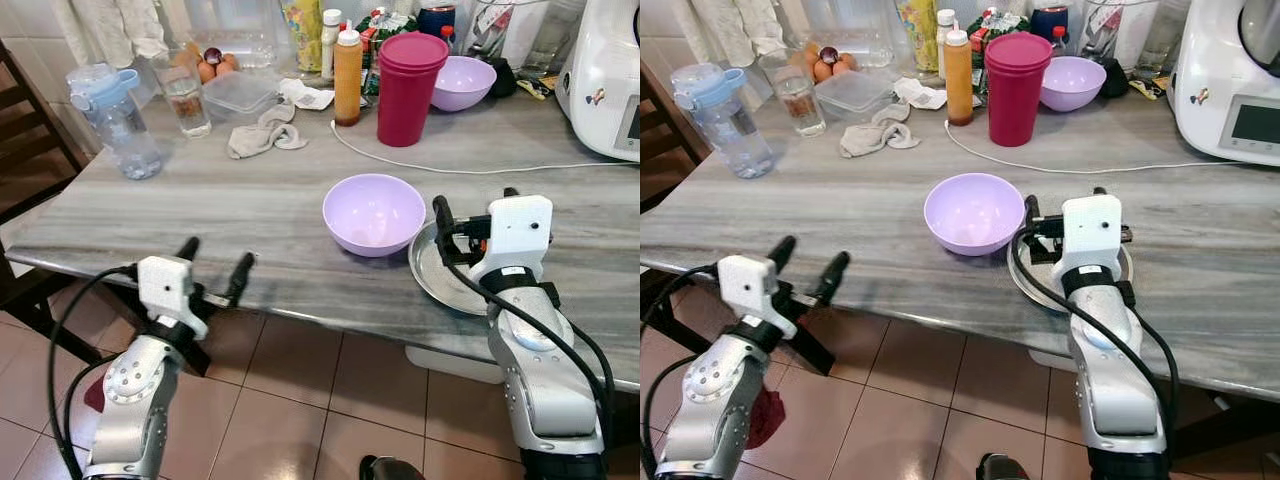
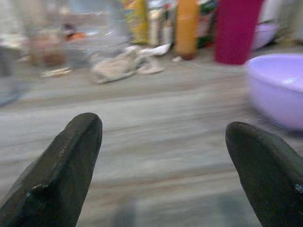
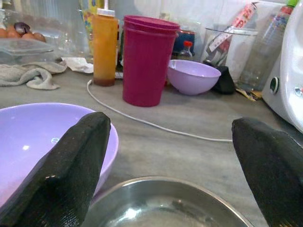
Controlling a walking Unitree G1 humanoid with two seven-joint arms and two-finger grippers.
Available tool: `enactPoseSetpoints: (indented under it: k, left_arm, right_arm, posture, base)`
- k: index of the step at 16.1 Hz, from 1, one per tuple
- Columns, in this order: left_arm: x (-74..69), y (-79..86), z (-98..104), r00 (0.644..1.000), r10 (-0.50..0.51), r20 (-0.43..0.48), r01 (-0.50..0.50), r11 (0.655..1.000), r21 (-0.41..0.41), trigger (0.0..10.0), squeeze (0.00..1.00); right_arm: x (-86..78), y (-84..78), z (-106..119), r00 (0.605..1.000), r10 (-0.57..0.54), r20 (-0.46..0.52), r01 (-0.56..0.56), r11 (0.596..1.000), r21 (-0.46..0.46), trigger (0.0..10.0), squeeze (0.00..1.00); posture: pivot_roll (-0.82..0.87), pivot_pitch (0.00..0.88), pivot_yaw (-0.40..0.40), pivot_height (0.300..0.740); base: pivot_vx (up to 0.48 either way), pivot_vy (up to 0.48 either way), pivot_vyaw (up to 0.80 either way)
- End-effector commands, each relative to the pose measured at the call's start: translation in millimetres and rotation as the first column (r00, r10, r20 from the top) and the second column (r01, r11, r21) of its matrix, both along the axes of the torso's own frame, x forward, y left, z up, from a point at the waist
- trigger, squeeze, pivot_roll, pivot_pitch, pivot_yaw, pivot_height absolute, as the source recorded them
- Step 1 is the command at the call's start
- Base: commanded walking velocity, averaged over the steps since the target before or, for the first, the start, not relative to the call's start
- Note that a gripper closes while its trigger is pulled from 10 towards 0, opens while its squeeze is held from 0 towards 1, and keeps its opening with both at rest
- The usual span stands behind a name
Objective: Setting the table
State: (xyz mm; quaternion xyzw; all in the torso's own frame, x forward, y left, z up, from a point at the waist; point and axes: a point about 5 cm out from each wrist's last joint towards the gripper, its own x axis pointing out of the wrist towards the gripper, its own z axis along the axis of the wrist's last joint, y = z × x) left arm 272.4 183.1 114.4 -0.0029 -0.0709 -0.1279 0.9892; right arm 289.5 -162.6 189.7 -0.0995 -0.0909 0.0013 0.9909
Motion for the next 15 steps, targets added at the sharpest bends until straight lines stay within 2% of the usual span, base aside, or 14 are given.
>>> enactPoseSetpoints:
  k: [1,3,6,9,12,15]
  left_arm:
    - [1.2,6.7,-2.9,0.998,0.065,-0.014,-0.065,0.998,0.026,10.0,0.0]
    - [7.1,12.4,-6.8,0.984,0.174,-0.048,-0.172,0.984,0.048,10.0,0.0]
    - [11.8,11.2,-4.9,0.978,0.205,-0.041,-0.203,0.978,0.053,10.0,0.0]
    - [20.7,9.8,0.4,0.967,0.255,-0.029,-0.253,0.965,0.067,10.0,0.0]
    - [22.1,9.5,1.7,0.963,0.268,-0.027,-0.266,0.961,0.07,10.0,0.0]
    - [22.5,6.8,1.3,0.963,0.267,-0.031,-0.264,0.962,0.073,10.0,0.0]
  right_arm:
    - [0.3,2.1,1.0,1.0,0.005,0.008,-0.005,1.0,0.007,10.0,0.0]
    - [2.7,-0.4,-0.3,1.0,-0.01,-0.003,0.01,1.0,0.025,10.0,0.0]
    - [2.7,-2.6,-0.1,1.0,-0.016,0.006,0.016,1.0,0.024,10.0,0.0]
    - [3.3,-0.6,1.3,1.0,-0.01,0.017,0.009,1.0,0.021,10.0,0.0]
    - [3.1,-1.9,1.6,1.0,-0.016,0.019,0.015,1.0,0.025,10.0,0.0]
    - [3.1,-2.2,1.3,1.0,-0.019,0.02,0.018,0.999,0.028,10.0,0.0]
  posture:
    - [-0.15,0.089,0.051,0.74]
    - [-0.15,0.081,0.052,0.74]
    - [-0.15,0.074,0.053,0.74]
    - [-0.15,0.07,0.056,0.74]
    - [-0.15,0.07,0.058,0.74]
    - [-0.15,0.072,0.058,0.74]
  base:
    - [0.0,0.0,-0.76]
    - [0.0,0.0,-0.74]
    - [0.0,0.0,-0.72]
    - [0.0,0.0,0.0]
    - [0.0,0.0,0.0]
    - [-0.304,0.0,0.0]
